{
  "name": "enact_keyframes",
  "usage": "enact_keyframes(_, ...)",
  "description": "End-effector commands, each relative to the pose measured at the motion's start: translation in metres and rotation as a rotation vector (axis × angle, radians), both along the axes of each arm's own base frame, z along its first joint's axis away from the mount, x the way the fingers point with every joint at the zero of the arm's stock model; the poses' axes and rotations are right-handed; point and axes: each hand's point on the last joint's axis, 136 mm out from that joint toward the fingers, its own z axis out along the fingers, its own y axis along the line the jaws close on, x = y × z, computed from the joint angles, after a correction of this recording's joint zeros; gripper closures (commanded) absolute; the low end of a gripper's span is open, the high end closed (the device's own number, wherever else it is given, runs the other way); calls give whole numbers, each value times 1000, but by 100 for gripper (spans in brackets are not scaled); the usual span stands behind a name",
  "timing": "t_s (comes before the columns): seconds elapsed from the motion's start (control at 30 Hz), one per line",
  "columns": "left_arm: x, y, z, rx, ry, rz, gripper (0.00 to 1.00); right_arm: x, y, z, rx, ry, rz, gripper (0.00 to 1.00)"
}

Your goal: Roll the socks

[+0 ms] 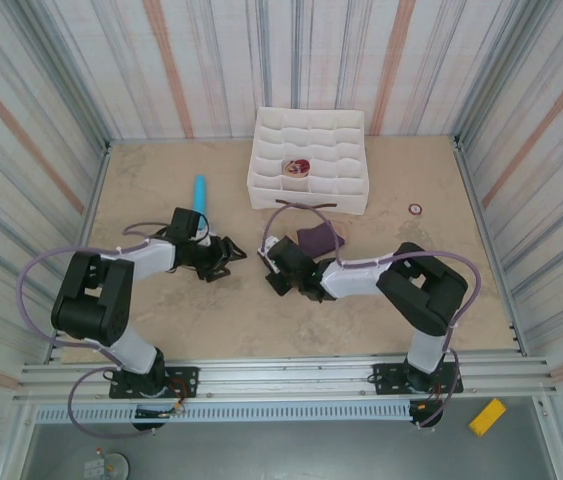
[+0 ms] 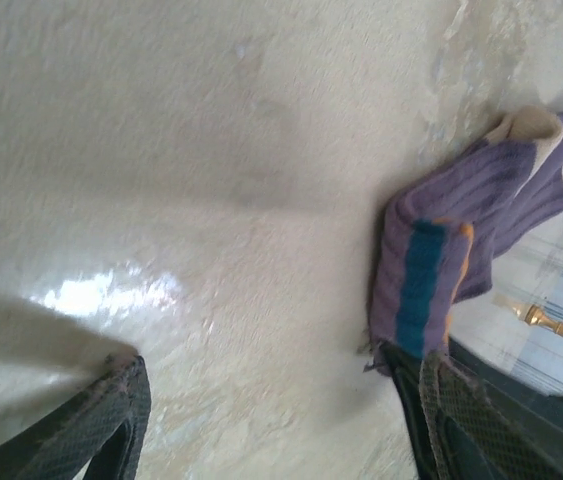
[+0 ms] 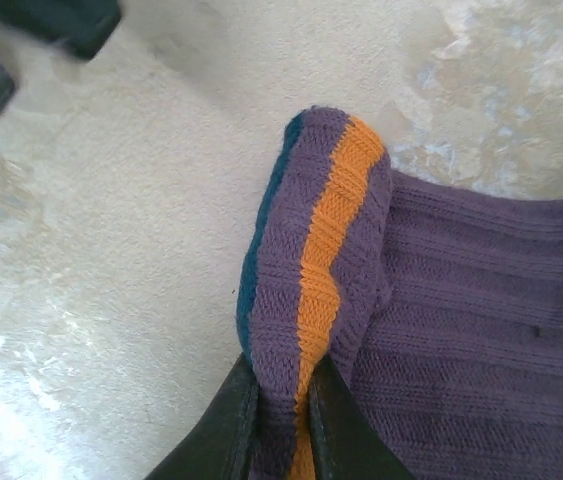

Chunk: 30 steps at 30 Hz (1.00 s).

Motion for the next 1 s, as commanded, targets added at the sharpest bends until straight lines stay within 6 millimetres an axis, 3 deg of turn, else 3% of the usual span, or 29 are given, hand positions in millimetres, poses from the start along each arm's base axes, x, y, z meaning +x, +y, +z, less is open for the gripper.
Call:
enact_keyframes(0.0,-4,3,4,-7,-38,20,27,-55,-35,-56,31,427,16,100)
enact_keyframes(0.17,-6,-3,9,-12,-71,13,28,-50,-32,-35,318,677,11,100)
enact_keyframes(0.47,5,-37,20,-34,-137,-66,33,-31,-37,-20,596,933,-99,100)
enact_keyframes(0.7,15,-67,21,-40,-175,-89,40,-24,-51,-28,612,985,-238,100)
enact_keyframes(0.97,11,-103,11,-6,-178,-132,45,-30,-70,-53,550,1015,-391,100)
